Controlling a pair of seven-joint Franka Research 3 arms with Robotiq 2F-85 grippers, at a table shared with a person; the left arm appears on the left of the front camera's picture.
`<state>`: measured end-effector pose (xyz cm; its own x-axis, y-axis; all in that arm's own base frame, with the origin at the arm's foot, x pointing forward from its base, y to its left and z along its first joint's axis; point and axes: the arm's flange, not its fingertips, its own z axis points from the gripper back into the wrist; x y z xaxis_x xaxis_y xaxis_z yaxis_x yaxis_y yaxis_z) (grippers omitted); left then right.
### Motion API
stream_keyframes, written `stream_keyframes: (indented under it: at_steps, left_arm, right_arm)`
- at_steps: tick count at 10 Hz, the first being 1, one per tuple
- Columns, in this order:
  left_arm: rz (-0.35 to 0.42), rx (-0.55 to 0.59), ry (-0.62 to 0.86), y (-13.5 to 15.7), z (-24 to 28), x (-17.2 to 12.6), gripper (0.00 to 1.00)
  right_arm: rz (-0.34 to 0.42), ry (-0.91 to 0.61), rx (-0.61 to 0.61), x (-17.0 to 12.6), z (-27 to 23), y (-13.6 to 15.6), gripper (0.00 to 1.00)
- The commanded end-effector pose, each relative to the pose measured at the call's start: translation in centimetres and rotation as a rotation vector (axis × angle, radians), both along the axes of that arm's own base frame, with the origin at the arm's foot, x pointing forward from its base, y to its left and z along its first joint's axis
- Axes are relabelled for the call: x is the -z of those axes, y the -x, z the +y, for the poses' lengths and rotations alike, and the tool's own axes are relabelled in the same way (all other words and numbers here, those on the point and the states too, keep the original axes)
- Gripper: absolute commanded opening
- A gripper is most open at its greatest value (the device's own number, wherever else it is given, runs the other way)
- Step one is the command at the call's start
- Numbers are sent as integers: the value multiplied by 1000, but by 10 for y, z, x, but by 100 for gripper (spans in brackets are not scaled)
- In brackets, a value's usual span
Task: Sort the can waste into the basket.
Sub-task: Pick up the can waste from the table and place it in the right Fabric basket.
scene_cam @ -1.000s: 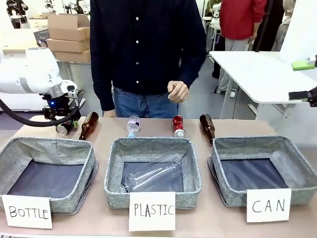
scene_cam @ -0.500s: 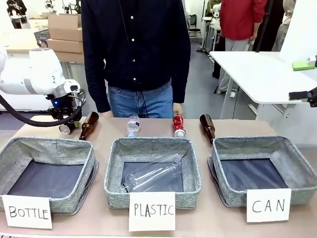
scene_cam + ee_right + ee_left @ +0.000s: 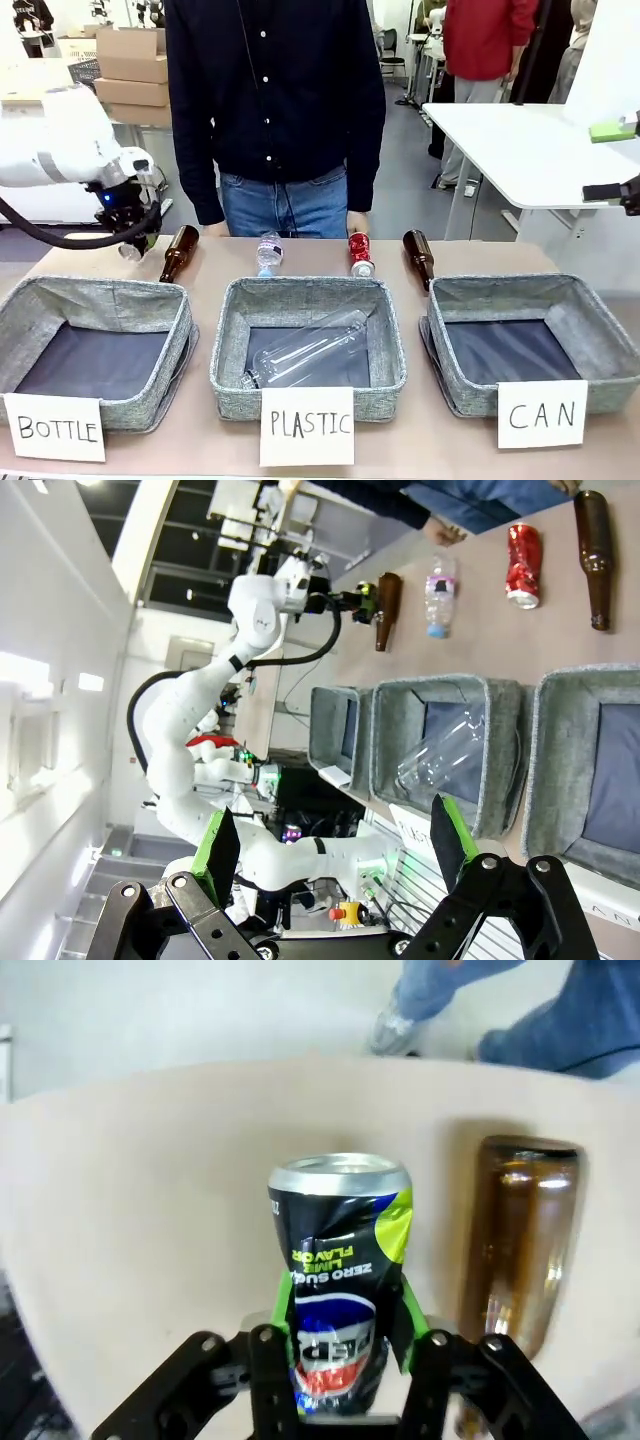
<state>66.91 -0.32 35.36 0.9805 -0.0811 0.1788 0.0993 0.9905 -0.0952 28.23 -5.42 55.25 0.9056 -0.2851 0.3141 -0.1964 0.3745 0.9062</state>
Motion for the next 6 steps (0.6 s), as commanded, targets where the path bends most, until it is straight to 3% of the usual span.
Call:
stream_keyframes:
  at_steps: [1,3,4,6]
  left_arm:
    - [-134,59,178,55,15,-53,3]
    - [-199,223,410,127,20,-106,3]
    - [-170,427,568,178,18,-126,3]
    - [-33,845,700,251,11,-130,3]
  right_arm:
    - [-31,-12,-8,-3,0,-4,100]
    - [-31,-12,-8,-3,0,-4,100]
    - [-31,-12,-8,-3,0,-4,100]
    - [-31,-12,-8,-3,0,-4,100]
